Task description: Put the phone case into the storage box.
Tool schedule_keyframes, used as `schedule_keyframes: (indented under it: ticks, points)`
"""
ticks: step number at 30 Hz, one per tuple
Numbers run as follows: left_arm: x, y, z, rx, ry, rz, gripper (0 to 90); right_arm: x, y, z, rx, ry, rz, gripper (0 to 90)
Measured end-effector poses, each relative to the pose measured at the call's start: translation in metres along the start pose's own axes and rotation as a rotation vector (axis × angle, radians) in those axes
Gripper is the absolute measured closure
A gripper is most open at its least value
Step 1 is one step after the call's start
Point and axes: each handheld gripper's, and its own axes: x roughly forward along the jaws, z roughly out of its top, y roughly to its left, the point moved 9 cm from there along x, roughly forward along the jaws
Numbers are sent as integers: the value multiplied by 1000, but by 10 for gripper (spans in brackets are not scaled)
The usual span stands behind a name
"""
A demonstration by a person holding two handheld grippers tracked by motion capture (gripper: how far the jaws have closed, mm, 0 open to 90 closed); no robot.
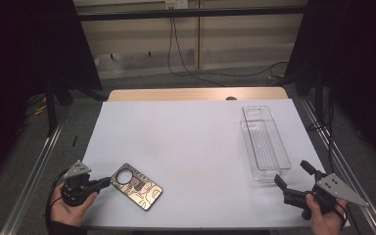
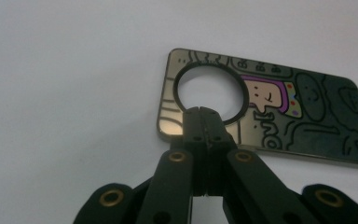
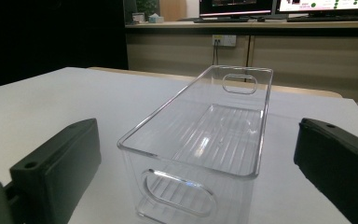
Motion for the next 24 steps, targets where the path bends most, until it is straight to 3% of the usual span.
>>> schedule_keyframes:
  ticks: [15,24]
  points:
    - [13,5,-16,-3,96,5,900,0,0,0,-3,1,-1,0]
    - [19,8,-10,-8,88,1,900,0,0,0,-3,2,0,0]
